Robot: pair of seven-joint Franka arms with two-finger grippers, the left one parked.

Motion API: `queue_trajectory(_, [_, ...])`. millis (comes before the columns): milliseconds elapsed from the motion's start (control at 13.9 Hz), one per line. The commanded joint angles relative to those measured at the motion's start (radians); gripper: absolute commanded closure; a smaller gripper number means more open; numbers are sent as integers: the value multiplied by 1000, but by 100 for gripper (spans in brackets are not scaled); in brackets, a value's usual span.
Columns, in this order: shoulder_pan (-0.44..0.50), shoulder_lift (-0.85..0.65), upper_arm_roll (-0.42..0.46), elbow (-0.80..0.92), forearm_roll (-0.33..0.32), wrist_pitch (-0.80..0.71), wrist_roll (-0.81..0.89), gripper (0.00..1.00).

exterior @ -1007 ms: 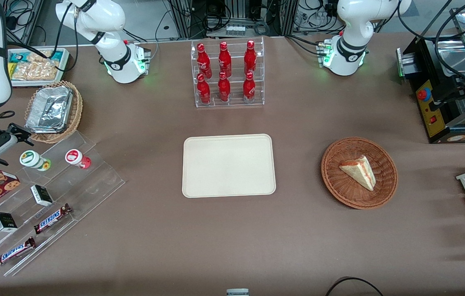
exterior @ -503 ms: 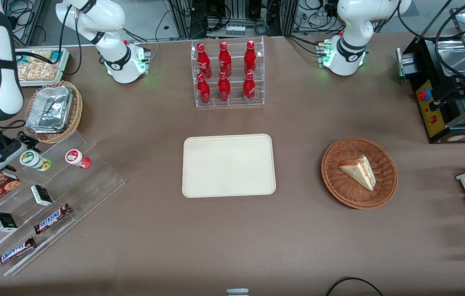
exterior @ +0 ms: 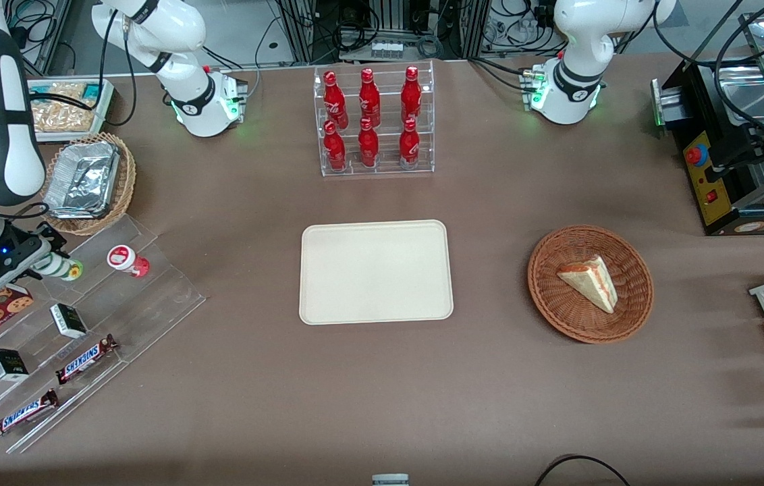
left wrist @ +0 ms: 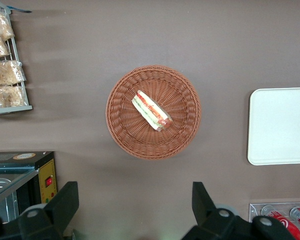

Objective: Place green gum on tray
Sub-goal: 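Close the right gripper on the green-and-white gum jar and lift it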

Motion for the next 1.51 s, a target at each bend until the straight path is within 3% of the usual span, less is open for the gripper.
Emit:
queue_trajectory(0, [-12, -18, 6, -6, -6, -34, 0, 100])
queue_trajectory(288, [11, -43, 17, 78, -1, -162, 7, 100])
queue_trajectory(647, [131, -17, 16, 250, 0, -331, 144, 100])
queue_trajectory(1222, [393, 60, 16, 258, 5, -320, 554, 100])
queue_trajectory(1438, [493, 153, 16, 307, 40, -297, 733, 100])
